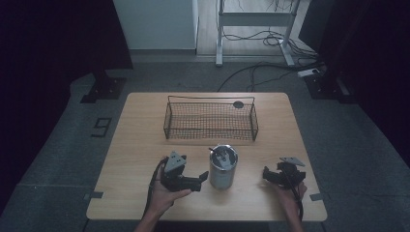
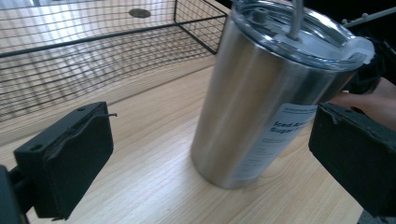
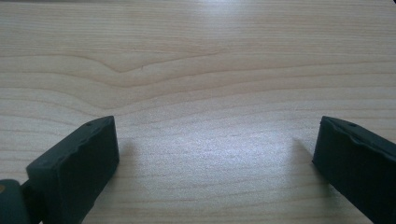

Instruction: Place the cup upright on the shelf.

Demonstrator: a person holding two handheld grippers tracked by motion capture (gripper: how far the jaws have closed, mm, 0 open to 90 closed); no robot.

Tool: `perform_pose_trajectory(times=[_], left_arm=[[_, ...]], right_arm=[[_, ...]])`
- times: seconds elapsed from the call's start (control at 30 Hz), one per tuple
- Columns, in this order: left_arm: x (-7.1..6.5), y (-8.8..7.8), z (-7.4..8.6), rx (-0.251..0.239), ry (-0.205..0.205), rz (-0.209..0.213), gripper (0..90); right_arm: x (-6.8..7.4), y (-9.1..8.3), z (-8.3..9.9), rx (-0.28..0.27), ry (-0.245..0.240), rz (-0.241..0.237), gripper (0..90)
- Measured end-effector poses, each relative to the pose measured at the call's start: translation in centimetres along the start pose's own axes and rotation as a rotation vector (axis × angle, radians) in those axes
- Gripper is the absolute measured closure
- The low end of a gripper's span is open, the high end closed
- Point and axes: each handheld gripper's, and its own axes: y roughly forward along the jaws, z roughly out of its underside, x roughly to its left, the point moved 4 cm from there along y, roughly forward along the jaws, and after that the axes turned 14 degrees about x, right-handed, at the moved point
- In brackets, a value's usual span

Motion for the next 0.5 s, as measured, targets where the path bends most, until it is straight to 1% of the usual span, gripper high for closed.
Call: perform_pose_trajectory(times=[0.03, 0.07, 0.2, 0.27, 0.33, 0.47, 0.5], left_arm=[[0.0, 0.0, 0.0, 0.0, 0.0, 0.0, 0.1], [-0.3, 0.4, -0.2, 0.005, -0.001, 0.007, 0.1], [-0.8, 1.1, -0.5, 0.002, 0.001, 0.009, 0.0], [-1.2, 1.7, -0.8, 0.012, 0.004, 0.025, 0.0], [-1.3, 1.9, -0.9, 0.016, 0.007, 0.029, 0.0], [-1.9, 2.9, -1.2, 0.023, 0.031, 0.077, 0.0], [-2.0, 3.0, -1.3, 0.024, 0.035, 0.079, 0.0]], right_arm=[[0.0, 0.0, 0.0, 0.0, 0.0, 0.0, 0.0], [0.0, 0.0, 0.0, 0.0, 0.0, 0.0, 0.0], [0.0, 0.0, 0.0, 0.0, 0.0, 0.0, 0.0], [0.0, 0.0, 0.0, 0.0, 0.0, 0.0, 0.0], [0.0, 0.0, 0.0, 0.0, 0.0, 0.0, 0.0], [0.0, 0.0, 0.0, 0.0, 0.0, 0.0, 0.0], [0.0, 0.0, 0.0, 0.0, 0.0, 0.0, 0.0]])
